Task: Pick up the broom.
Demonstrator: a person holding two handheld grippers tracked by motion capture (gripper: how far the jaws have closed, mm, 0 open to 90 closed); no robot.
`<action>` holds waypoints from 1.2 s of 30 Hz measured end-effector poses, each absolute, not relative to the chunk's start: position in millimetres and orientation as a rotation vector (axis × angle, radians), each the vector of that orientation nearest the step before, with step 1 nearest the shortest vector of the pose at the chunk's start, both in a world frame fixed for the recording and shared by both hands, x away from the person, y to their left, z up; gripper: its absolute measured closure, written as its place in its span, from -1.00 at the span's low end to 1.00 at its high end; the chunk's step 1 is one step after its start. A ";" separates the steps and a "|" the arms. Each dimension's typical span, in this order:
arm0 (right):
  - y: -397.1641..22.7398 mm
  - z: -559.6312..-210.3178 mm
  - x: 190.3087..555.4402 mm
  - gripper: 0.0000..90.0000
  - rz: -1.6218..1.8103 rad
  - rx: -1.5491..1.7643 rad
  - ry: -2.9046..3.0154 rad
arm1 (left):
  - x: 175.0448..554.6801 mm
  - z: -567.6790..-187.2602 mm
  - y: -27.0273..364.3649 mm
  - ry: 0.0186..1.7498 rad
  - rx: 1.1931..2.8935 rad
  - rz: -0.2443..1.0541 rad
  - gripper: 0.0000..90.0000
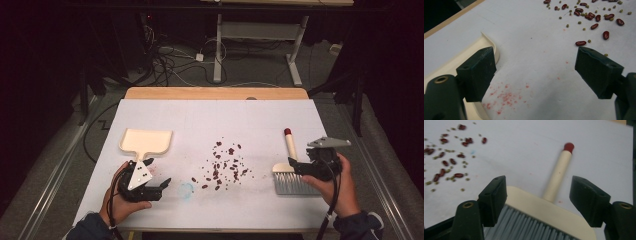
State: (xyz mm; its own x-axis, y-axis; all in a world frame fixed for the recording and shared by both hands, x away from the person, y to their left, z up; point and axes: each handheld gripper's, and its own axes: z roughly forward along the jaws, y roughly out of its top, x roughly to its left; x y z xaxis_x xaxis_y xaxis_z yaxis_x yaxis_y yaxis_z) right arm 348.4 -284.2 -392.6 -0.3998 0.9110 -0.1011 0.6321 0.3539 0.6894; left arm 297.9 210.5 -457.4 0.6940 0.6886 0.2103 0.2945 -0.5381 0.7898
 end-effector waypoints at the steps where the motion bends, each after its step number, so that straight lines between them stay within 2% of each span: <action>1: -285.1 -392.9 356.2 -0.34 0.782 1.368 2.149 | 297.9 -457.4 210.5 0.749 2.139 0.661 -0.64; 6: -291.0 -398.5 396.1 -0.40 0.705 1.499 2.116 | 298.5 -460.2 209.6 0.738 2.167 0.649 -0.64; 11: -293.7 -423.1 432.0 -0.34 0.633 1.636 2.125 | 300.1 -460.5 211.6 0.745 2.161 0.645 -0.64; 16: -288.5 -448.7 452.4 -0.21 0.501 1.685 2.152 | 302.0 -461.6 211.2 0.753 2.169 0.640 -0.64; 20: -286.3 -450.6 454.4 -0.03 0.529 1.687 2.150 | 301.6 -461.4 209.4 0.750 2.172 0.645 -0.63; 25: -276.5 -450.3 449.6 0.46 0.536 1.637 2.171 | 300.3 -460.8 209.1 0.743 2.173 0.648 -0.63; 34: -276.5 -451.2 448.5 0.50 0.565 1.636 2.168 | 298.6 -460.2 210.1 0.739 2.170 0.645 -0.63; 36: -276.8 -452.2 448.2 0.56 0.590 1.608 2.171 | 298.8 -460.0 209.8 0.738 2.171 0.645 -0.63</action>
State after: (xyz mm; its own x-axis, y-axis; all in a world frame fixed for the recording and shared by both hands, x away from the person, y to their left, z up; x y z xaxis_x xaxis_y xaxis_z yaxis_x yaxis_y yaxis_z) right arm 448.2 -276.8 -452.2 -0.2775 0.9595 -0.0487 0.8027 0.2594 0.5370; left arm 298.8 209.8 -460.0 0.7080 0.6736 0.2120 0.3008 -0.5593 0.7724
